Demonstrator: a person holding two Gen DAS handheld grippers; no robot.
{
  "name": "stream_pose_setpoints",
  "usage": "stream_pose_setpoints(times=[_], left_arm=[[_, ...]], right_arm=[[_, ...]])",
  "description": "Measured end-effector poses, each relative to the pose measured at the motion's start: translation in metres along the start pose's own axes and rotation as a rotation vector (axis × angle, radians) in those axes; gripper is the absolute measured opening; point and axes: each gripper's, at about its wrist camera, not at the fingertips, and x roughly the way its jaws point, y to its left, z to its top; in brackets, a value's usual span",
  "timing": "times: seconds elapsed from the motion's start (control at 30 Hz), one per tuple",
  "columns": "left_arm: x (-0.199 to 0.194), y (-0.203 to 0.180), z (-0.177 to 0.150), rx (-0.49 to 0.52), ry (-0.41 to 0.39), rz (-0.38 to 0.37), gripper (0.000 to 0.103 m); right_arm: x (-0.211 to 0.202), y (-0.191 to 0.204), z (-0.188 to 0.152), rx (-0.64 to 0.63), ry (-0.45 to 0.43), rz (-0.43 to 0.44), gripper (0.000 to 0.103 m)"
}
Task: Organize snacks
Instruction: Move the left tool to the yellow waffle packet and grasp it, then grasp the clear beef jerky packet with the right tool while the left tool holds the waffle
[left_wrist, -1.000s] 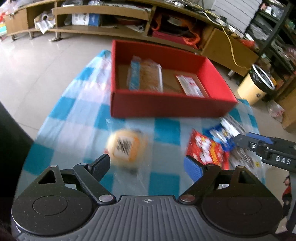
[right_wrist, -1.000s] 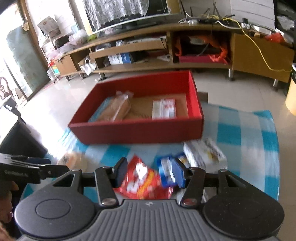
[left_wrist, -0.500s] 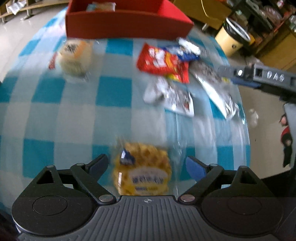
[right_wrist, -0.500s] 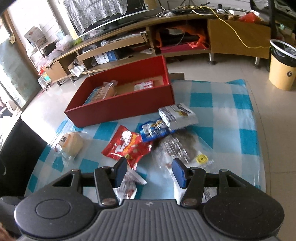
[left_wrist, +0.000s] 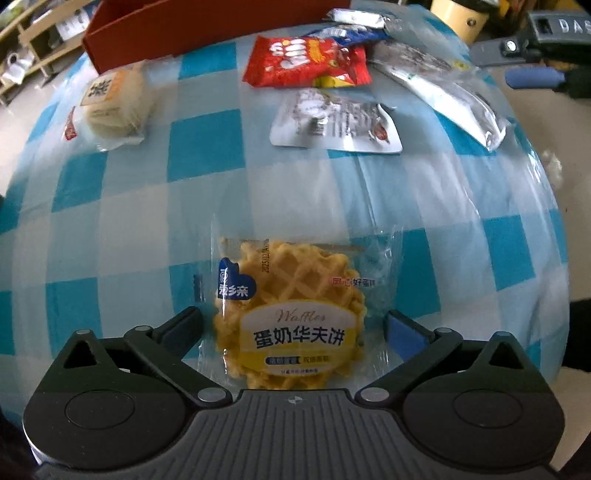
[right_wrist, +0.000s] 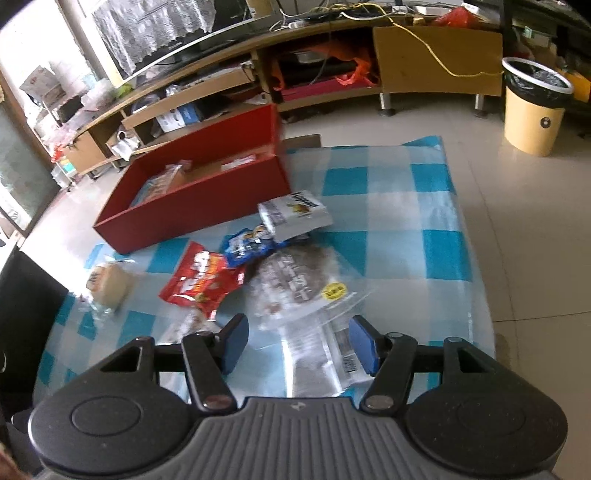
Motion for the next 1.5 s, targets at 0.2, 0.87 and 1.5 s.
stream_pose_setpoints(times=[0.2, 0.87, 1.5], left_arm=[[-0.003, 0.008, -0.001, -0.02, 0.003, -0.008, 0.097], [-0.015, 0.027, 0.006, -0.102, -0.003, -0.104, 0.081], [-0.015, 0.033, 0.009, -0.12, 0.015, -0.136, 0.084]], right_arm=[[0.017, -0.009, 0.016, -0.043, 0.026, -0.012, 0.063], [0.051, 0.012, 0.068, -0.247, 0.091, 0.064, 0.083], [0.072, 0.062, 0.049, -0.296, 0.171, 0.076, 0.084]])
